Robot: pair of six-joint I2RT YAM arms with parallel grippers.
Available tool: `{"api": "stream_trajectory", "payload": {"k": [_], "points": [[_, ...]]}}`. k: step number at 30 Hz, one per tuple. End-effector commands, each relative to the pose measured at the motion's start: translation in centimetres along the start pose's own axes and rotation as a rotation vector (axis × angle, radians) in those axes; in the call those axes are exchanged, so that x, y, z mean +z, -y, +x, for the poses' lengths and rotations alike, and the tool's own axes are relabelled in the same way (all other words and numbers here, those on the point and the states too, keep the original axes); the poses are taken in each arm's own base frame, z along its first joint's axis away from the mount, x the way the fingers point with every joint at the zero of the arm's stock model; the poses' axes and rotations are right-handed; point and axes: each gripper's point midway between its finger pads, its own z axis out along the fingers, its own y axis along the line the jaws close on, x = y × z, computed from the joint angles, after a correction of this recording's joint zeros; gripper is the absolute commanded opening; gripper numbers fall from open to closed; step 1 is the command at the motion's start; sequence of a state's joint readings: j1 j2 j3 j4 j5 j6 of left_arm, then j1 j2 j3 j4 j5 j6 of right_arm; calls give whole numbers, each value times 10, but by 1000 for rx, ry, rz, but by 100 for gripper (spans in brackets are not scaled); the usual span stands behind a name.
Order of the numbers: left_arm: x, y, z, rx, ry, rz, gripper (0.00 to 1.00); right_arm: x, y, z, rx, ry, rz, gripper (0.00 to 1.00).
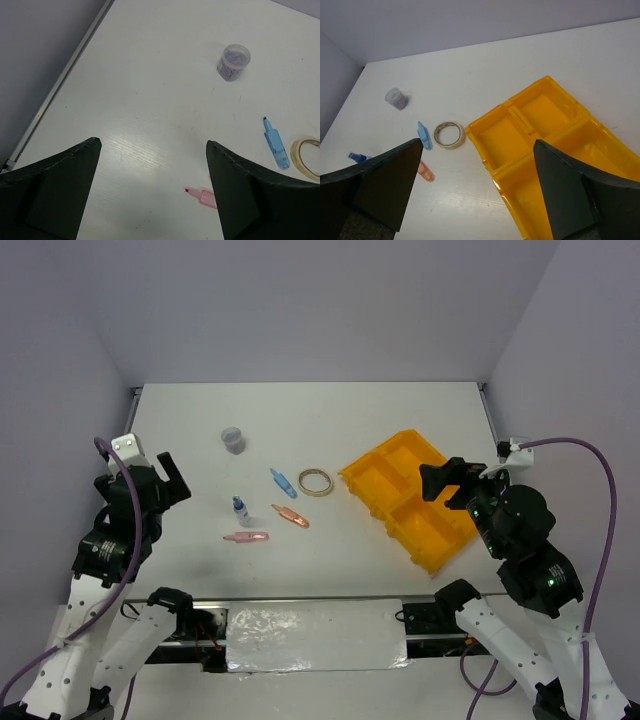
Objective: Sort the stationery into containers
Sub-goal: Pick up the stationery from the center of the board.
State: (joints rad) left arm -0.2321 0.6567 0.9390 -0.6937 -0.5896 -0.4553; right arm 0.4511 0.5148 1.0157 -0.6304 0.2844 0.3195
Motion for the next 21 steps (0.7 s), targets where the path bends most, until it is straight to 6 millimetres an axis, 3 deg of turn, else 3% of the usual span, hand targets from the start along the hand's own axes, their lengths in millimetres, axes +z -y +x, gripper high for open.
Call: {"api": "stream_trajectory", "payload": {"k": [1, 4, 5, 10, 14, 15, 17, 18, 21], "points": [[-5, 3, -21, -53, 59, 17, 99, -3, -4, -14, -3, 34, -16, 100], [-5, 3, -21, -54, 60, 14, 99, 0, -12, -8, -19, 17, -65, 100], [-5, 2, -21, -54, 60, 14, 99, 1, -20, -9, -29, 23, -109, 100], [-7, 3, -22, -57, 66, 28, 99, 13, -64, 23, -83, -85, -368, 100], [-5, 2, -23, -59, 64, 22, 99, 35, -101, 61, -81, -256, -524, 100], [-5, 2, -23, -60, 64, 21, 99, 46, -116, 83, -106, -338, -540, 100], [-4, 0, -22, -61, 61, 14, 99, 59, -126, 109, -198, -412, -509, 100], [-3, 0, -22, -61, 59, 12, 99, 80, -128, 126, -265, -458, -434, 100], [-3, -2, -21, -65, 60, 5, 99, 90, -159, 174, -434, -572, -467, 100]]}}
